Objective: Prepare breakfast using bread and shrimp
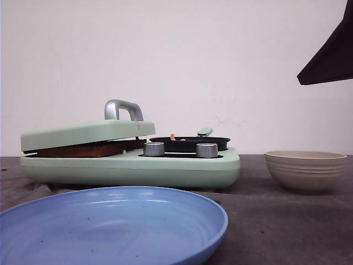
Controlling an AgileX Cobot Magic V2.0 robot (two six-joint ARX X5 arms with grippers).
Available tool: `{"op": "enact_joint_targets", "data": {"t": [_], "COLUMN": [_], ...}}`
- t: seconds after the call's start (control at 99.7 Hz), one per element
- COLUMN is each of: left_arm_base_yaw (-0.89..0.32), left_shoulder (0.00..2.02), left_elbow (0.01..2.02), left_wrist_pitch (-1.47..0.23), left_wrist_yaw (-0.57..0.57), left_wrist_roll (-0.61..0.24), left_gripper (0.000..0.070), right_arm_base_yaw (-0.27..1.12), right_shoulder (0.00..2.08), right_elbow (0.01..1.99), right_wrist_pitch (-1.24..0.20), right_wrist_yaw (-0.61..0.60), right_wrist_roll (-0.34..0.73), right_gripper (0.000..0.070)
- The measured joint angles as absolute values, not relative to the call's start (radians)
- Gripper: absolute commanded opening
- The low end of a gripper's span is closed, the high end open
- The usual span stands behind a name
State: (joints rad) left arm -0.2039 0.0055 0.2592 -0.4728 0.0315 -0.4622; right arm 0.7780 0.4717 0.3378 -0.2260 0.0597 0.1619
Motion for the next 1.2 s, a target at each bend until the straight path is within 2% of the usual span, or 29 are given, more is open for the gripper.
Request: {"op": "enact_joint_targets", "data": {"t": [0.07, 0.171, 0.311, 0.482, 0.652, 1.204], "left_arm_base_yaw": [-0.171, -0.113, -0.046, -0.019, -0.019, -0.020], "left_shoulder": [0.006, 0.006, 0.006, 0.004, 0.004, 0.004], "left_elbow": [0.208, 0.133, 0.045, 0.032, 0.032, 0.032], "left_wrist_pitch": [-0.379, -0.234, -0.115, -0.186, -0.186, -0.185], "left_wrist_yaw": [-0.021, -0.025, -0.025, -0.022, -0.021, -0.020], "left_wrist_roll": [-0.369, -0.246, -0.159, -0.129, -0.096, -0.088], "left_gripper": [0.0000, 0.0000, 0.0000, 0.0000, 0.0000, 0.0000], "right_arm_base_yaw": [0.778, 0.778, 0.778, 0.778, 0.778, 0.778], "right_shoulder": [0.472, 0.472, 0.472, 0.472, 0.472, 0.472], "right_elbow": [0.338, 0.338, 0.338, 0.338, 0.338, 0.338], "right_wrist_pitch": [-0.226, -0.226, -0.226, -0.226, -0.221, -0.220], "right_wrist_yaw": [0.059, 0.059, 0.059, 0.059, 0.059, 0.059], "right_wrist_roll": [0.162, 0.162, 0.162, 0.162, 0.162, 0.162], "right_gripper": [0.0007, 0.0007, 0.0007, 0.0007, 0.0007, 0.0007]}}
